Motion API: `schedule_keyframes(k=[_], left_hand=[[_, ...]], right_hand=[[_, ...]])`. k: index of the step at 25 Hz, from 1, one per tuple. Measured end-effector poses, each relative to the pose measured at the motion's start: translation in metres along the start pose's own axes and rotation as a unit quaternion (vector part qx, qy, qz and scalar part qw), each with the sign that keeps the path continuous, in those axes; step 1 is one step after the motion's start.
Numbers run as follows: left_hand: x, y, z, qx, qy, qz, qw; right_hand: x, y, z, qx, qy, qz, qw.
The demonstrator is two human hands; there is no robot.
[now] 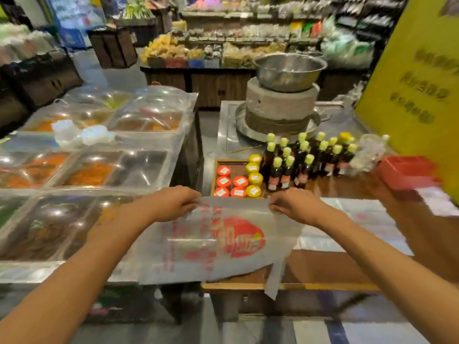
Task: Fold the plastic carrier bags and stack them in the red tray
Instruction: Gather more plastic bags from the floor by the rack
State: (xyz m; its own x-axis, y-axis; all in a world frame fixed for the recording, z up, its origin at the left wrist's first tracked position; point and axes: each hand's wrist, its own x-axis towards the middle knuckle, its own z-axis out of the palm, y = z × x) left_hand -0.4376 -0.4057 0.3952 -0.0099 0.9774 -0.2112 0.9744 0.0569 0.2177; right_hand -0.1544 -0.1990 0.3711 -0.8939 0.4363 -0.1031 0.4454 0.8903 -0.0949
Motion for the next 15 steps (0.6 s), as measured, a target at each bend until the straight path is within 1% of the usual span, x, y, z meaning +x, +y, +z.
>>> schedule_keyframes(k=[4,7,11,13,15], left_hand=[[0.095,0.062,-0.005,0.029,0.004,0.064,0.998],[0.158,0.100,-0.005,0.010,-0.030,0.111,0.993],[0.229,0.120,0.012,-0.044,-0.081,0.135,0.987],[0.263,0.129,0.023,-0.059,-0.094,0.164,0.980],[0.295,0.135,0.031,-0.079,-0.107,0.176,0.975]], right_hand=[[-0.058,0.085,-0.003,0.025,0.001,0.094,0.995],[-0.091,0.136,0.001,0.040,-0.002,0.160,0.986],[-0.119,0.190,0.006,0.025,-0.025,0.240,0.970],[-0.128,0.217,0.014,0.024,-0.044,0.270,0.961],[-0.136,0.241,0.016,0.024,-0.071,0.307,0.949]])
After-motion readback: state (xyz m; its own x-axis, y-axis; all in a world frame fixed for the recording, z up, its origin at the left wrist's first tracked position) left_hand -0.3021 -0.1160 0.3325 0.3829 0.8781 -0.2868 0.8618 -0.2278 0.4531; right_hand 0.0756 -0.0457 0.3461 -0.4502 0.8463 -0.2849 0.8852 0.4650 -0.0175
